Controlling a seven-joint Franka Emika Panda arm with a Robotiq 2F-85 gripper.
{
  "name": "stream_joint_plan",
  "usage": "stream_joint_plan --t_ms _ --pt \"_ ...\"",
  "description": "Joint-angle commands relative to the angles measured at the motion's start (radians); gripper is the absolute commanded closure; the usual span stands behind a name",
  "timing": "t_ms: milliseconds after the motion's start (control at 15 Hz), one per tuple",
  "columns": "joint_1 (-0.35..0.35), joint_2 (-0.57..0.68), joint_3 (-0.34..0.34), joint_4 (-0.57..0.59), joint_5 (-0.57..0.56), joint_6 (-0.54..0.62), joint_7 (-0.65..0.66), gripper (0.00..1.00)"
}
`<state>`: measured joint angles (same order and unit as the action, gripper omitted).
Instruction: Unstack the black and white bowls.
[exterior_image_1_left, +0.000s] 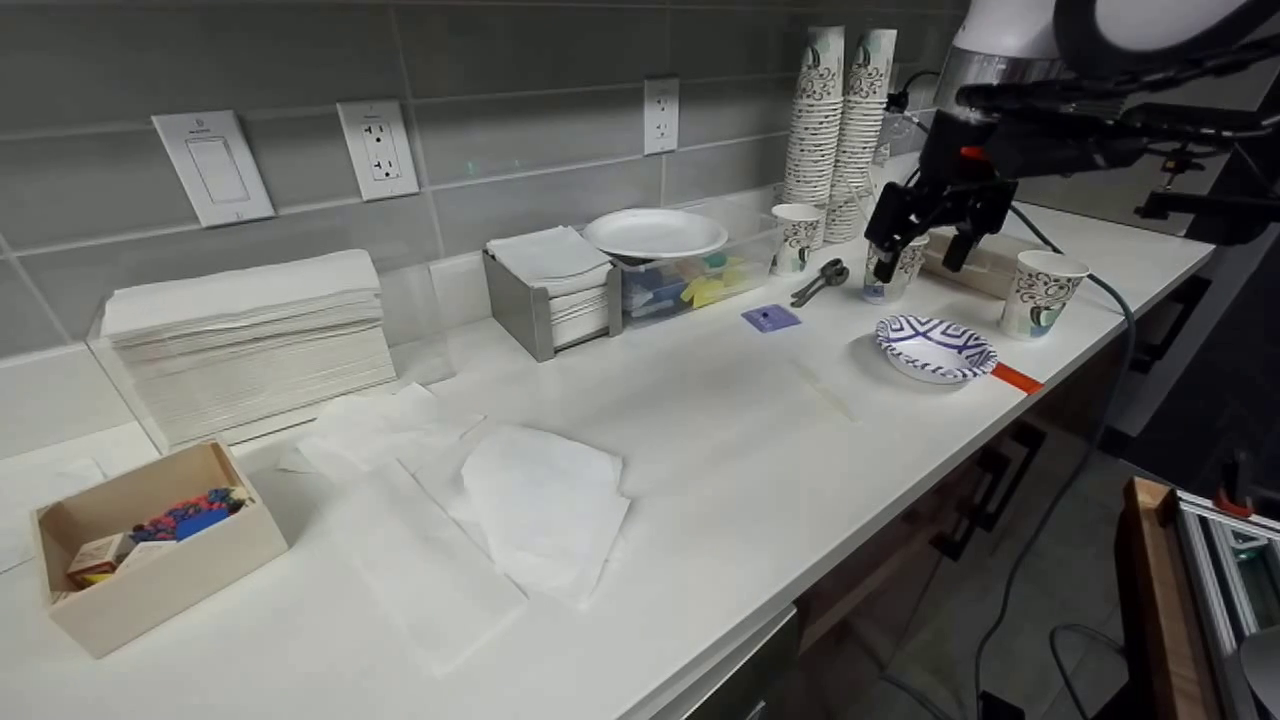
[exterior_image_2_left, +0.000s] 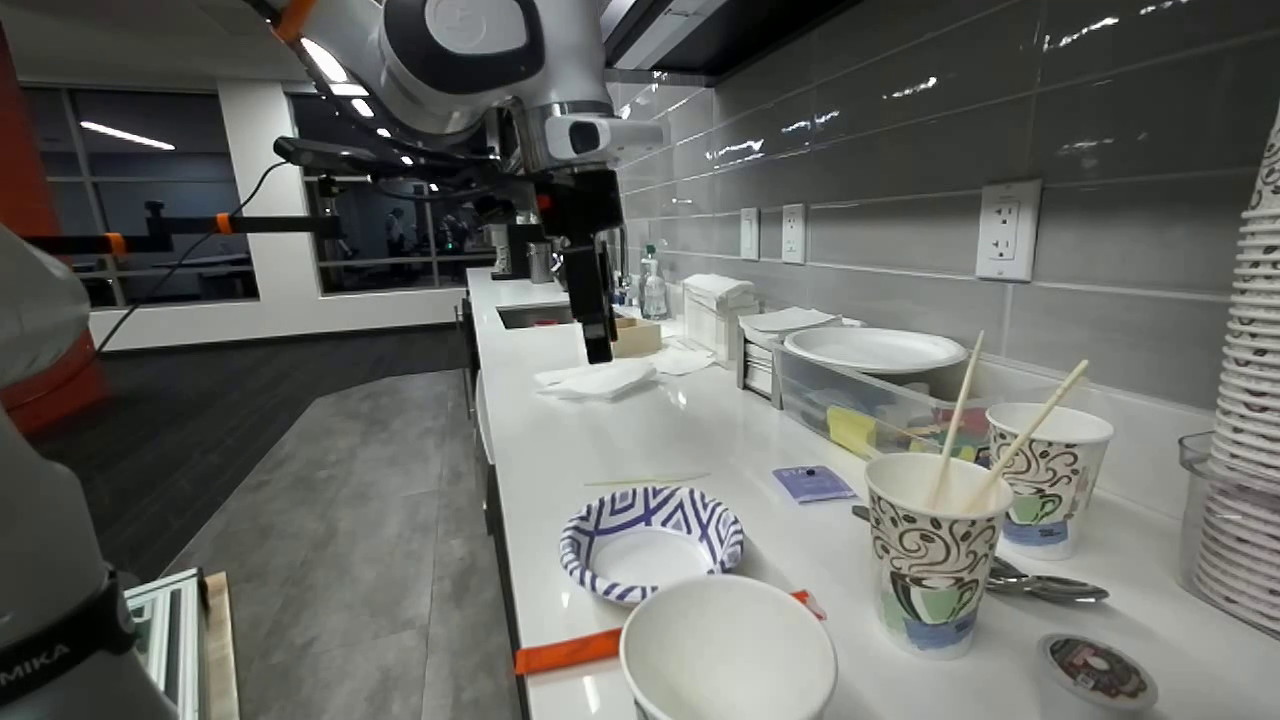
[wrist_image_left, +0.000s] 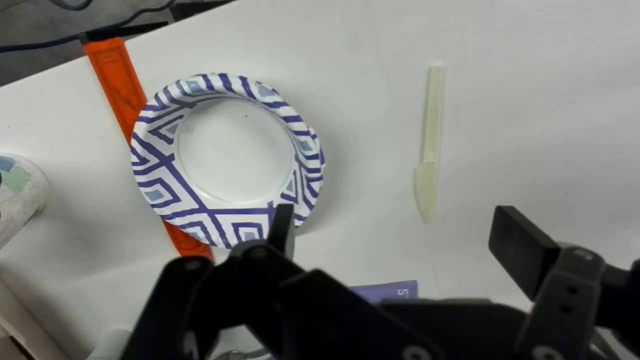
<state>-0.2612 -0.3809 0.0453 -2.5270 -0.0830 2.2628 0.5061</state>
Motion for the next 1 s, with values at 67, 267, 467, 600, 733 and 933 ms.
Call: stream_joint_plan --t_ms 67,267,467,600,733,933 --pt "-0.055 0.116 -0.020 -0.012 -0.136 0.124 0.122 0.00" --pt "-0.059 0.171 -0.044 -0.013 -0.196 0.161 0.183 0.00" --pt "-0.047 0.210 -0.063 -0.020 -0.240 0.183 0.228 0.09" --pt "-0.037 0.234 -0.076 -0.025 -0.249 0.194 0.243 0.34" --pt "-0.024 0.251 -0.088 -0.034 -0.242 0.214 0.239 0.34" --pt "-0.003 0.271 -0.105 -0.047 -0.212 0.259 0.223 0.36"
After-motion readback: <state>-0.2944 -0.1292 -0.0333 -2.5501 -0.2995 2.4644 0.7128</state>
